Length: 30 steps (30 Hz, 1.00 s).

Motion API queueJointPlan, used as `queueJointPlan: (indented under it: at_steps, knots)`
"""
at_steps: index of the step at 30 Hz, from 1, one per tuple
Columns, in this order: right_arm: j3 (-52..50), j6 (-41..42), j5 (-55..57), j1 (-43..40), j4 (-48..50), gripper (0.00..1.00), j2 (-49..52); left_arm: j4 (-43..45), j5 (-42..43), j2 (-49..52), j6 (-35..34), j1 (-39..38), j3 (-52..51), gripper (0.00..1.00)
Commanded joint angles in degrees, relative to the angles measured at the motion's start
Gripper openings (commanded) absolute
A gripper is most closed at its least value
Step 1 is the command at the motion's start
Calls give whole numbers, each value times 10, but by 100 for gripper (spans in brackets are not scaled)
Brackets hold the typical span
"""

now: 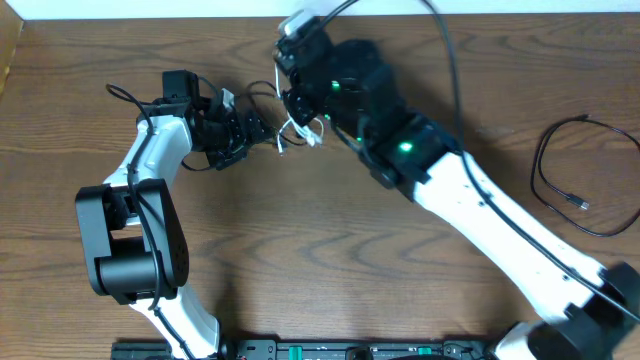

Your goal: Untangle cables

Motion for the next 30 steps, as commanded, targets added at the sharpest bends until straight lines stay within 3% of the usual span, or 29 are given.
queueJointPlan:
  at_steps: [1,18,22,30]
  knots:
    - [8,-41,-3,3,12,1,-44,0,-7,2,5,-1,-4,88]
    - [8,-73,62,2,-32,1,-64,0,-7,2,5,-1,-4,88]
    - [8,-73,105,2,-40,1,-64,0,-8,2,5,-1,-4,81]
    - [8,-73,106,2,-49,1,-64,0,-7,2,5,-1,-4,81]
